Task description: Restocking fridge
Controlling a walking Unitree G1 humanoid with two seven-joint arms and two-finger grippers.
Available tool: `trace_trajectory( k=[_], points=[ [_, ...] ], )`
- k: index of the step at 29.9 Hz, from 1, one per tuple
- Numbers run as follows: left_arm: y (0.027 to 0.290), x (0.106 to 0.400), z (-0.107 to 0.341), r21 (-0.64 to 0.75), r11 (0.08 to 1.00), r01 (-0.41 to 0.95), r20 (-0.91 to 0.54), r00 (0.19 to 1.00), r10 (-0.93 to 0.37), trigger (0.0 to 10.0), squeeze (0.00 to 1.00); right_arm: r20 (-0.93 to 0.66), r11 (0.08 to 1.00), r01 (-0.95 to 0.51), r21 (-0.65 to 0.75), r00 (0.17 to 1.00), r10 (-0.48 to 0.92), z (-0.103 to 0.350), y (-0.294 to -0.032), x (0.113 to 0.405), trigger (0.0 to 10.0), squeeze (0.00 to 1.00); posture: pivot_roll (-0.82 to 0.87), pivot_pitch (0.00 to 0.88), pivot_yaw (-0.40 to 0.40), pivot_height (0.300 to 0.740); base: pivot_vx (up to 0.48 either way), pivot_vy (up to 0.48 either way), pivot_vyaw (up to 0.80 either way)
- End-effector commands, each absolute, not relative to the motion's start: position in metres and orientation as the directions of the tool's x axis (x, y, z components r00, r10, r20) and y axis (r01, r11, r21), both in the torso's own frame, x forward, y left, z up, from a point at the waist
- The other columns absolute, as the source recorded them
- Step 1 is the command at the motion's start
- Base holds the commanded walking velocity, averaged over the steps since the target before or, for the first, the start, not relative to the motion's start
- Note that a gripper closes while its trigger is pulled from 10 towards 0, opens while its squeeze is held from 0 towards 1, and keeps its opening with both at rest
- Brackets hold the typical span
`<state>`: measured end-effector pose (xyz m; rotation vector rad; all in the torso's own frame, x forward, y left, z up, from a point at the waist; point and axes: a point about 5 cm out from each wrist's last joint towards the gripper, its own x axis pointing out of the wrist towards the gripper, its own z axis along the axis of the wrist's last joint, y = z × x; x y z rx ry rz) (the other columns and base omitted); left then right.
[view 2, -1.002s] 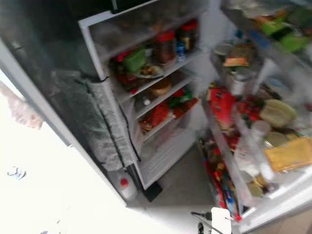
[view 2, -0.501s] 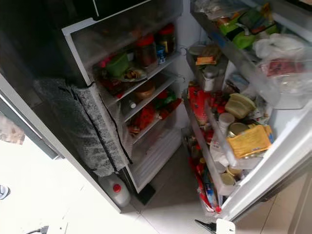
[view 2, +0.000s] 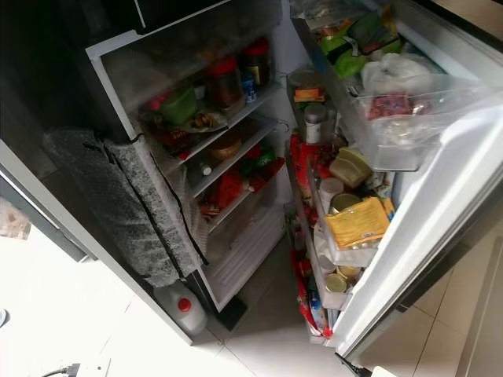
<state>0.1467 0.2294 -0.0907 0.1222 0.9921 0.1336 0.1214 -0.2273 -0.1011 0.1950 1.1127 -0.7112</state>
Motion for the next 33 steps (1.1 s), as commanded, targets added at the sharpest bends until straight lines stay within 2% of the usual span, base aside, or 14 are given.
trace_trajectory(
  k=[1,10,13,25,26,33],
  points=[
    [0.234,0.141,-0.092,0.183,0.981,-0.059,-0.832,0.523,0.186,10.0,0.00,-0.875,0.759,0.622,-0.193,0.241,-0.420,-0.103,-0.223,0.119,10.0,0.00,-0.12,0.039,0.101,0.740,0.000,0.000,0.00],
    [0.236,0.141,-0.091,0.182,0.981,-0.072,-0.829,0.525,0.192,10.0,0.00,-0.814,0.678,0.708,-0.200,0.264,-0.516,-0.098,-0.226,0.122,10.0,0.00,-0.11,0.048,0.099,0.740,0.000,0.000,0.00],
    [0.236,0.141,-0.091,0.182,0.980,-0.077,-0.827,0.527,0.194,10.0,0.00,-0.749,0.614,0.739,-0.276,0.235,-0.619,-0.092,-0.273,0.091,10.0,0.00,-0.11,0.053,0.098,0.740,0.000,0.000,0.00],
    [0.234,0.142,-0.092,0.178,0.981,-0.072,-0.828,0.528,0.188,10.0,0.00,-0.709,0.594,0.761,-0.261,0.266,-0.652,-0.086,-0.281,0.097,10.0,0.00,-0.11,0.052,0.100,0.740,0.000,0.000,0.00],
    [0.240,0.135,-0.092,0.183,0.980,-0.073,-0.832,0.520,0.194,10.0,0.00,-0.671,0.583,0.779,-0.232,0.306,-0.676,-0.080,-0.287,0.104,10.0,0.00,-0.12,0.051,0.103,0.740,0.000,0.000,0.00],
    [0.246,0.129,-0.092,0.190,0.979,-0.075,-0.835,0.512,0.201,10.0,0.00,-0.587,0.533,0.809,-0.246,0.313,-0.747,-0.066,-0.306,0.117,10.0,0.00,-0.12,0.049,0.104,0.740,0.000,0.000,0.00]
  ],
)
